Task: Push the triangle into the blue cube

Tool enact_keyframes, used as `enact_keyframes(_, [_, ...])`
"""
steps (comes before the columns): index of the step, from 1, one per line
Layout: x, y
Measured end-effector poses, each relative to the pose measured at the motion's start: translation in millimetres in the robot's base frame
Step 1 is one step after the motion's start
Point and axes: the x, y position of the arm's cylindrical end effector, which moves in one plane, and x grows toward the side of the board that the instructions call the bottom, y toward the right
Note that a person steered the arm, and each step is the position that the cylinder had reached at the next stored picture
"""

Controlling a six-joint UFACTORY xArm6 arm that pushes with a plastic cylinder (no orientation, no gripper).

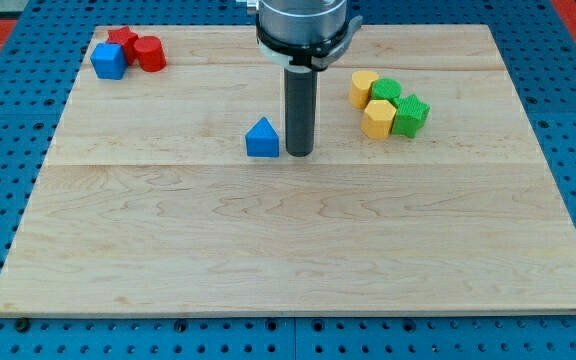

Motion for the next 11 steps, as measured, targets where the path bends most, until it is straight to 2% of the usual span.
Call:
enact_keyframes(1, [-20.3, -51.4])
enact_keyframes(2, [-22.0, -81.3])
enact_keyframes(3, [-14.0, -38.2])
enact_keyframes(4, [12.4, -28.5])
enact_keyframes(5, [19.8, -65.9])
enact_keyframes(7, [-27.1, -155.4])
enact_keyframes(8, [-31.7, -189.6])
enact_keyframes(9, [-65.5, -213.0])
enact_keyframes(11, [-119.6, -206.1])
